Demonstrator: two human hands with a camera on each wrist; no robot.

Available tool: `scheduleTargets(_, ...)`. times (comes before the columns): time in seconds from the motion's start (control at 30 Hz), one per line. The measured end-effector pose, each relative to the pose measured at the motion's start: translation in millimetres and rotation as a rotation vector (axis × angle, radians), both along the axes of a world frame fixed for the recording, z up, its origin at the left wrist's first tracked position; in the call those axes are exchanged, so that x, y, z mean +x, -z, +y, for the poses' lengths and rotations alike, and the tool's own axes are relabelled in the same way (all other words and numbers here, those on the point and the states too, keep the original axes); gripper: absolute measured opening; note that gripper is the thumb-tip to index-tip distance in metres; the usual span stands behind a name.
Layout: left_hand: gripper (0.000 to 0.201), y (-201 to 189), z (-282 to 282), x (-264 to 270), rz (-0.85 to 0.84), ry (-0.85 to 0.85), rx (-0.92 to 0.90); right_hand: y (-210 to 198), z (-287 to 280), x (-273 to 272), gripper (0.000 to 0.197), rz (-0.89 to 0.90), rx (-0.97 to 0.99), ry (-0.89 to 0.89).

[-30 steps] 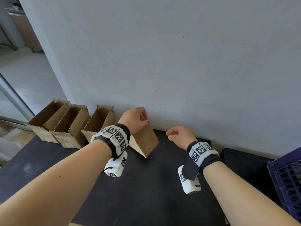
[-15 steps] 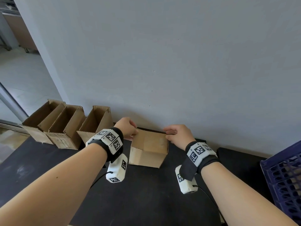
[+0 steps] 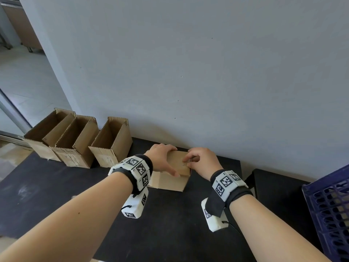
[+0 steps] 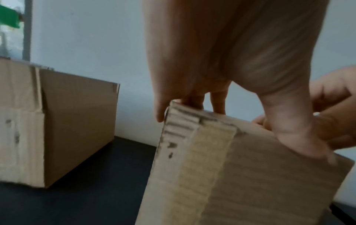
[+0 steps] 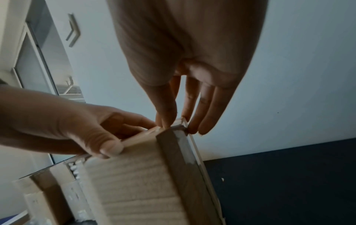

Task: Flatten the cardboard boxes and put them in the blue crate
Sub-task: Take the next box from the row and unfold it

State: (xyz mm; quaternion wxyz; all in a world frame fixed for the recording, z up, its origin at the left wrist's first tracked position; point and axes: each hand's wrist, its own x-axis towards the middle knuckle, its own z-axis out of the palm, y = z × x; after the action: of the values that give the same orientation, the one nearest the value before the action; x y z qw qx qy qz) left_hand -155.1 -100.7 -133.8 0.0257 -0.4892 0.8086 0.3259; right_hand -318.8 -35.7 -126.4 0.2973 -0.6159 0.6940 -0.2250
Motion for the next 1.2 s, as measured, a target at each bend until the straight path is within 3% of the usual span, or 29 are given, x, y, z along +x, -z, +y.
scheduleTargets(0.2, 0.091, 1.8, 0.8, 2.5, 0.039, -0.029, 0.046, 1.0, 1.3, 1.0, 0.028, 0.070, 0.007, 0.002)
scheduleTargets(0.67, 0.091, 2.5, 5.3, 4.5, 0.065, -0.063, 0.097, 0.9, -4.0, 0.6, 0.023, 0.132, 0.005, -0.048)
scheduleTargets(0.8, 0.091, 2.6, 5.4, 4.7, 0.065, -0.064, 0.095, 4.7, -2.9, 1.6, 0.035, 0.163, -0.004, -0.064)
scheduleTargets(1.03, 0.089, 2.3, 5.6, 4.5, 0.057, -0.064, 0.107, 1.1, 1.3, 0.4, 0.007, 0.168, 0.010, -0.033)
scheduleTargets(1.2, 0.088, 2.2, 6.3, 3.9, 0.066, -0.067, 0.111, -1.7, 0.3, 4.6, 0.011, 0.193, 0.043, -0.013)
